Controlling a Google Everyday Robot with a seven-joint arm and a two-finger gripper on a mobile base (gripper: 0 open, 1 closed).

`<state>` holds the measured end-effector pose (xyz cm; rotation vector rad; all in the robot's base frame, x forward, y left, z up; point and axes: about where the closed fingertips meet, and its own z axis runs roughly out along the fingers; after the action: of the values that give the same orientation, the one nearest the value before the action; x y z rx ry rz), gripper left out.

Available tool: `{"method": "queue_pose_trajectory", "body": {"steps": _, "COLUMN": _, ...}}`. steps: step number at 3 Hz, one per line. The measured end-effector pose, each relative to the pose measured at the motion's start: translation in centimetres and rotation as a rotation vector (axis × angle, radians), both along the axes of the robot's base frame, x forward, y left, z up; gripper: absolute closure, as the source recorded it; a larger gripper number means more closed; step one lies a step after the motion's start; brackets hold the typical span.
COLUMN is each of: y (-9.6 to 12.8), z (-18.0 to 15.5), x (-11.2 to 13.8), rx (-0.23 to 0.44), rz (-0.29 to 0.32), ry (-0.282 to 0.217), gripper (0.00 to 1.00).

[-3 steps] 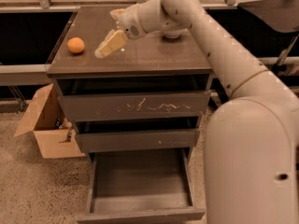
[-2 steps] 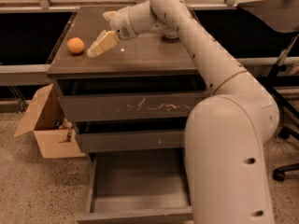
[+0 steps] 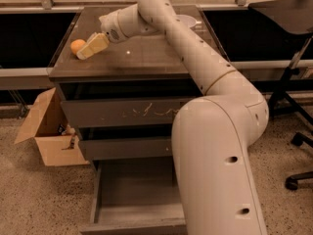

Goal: Place orange into bottom drawer

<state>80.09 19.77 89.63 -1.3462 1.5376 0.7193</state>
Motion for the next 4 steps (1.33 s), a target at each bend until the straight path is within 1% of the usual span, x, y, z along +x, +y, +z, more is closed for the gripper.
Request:
{"method": "queue_pose_trajectory", "body": {"steps": 1, "y": 2.3, "z": -1.5, "x": 1.0, "rx": -0.011, "rz": -0.024, "ry": 0.025, "gripper": 0.00}}
{"method": "queue_pose_trajectory", "body": {"steps": 2, "y": 3.5, "z": -2.6, "x": 1.7, "rx": -0.006, "rz": -0.034, "ry": 0.035, "gripper": 0.00}}
{"method": "queue_pose_trajectory", "body": {"steps": 3, "y": 4.7, "z": -3.6, "x": 2.5, "rx": 0.021, "rz": -0.040, "ry": 0.054, "gripper": 0.00}}
{"method": "queue_pose_trajectory", "body": {"steps": 4, "y": 5.6, "z": -4.3, "x": 3.1, "rx": 0.047, "rz": -0.039, "ry": 0.071, "gripper": 0.07}}
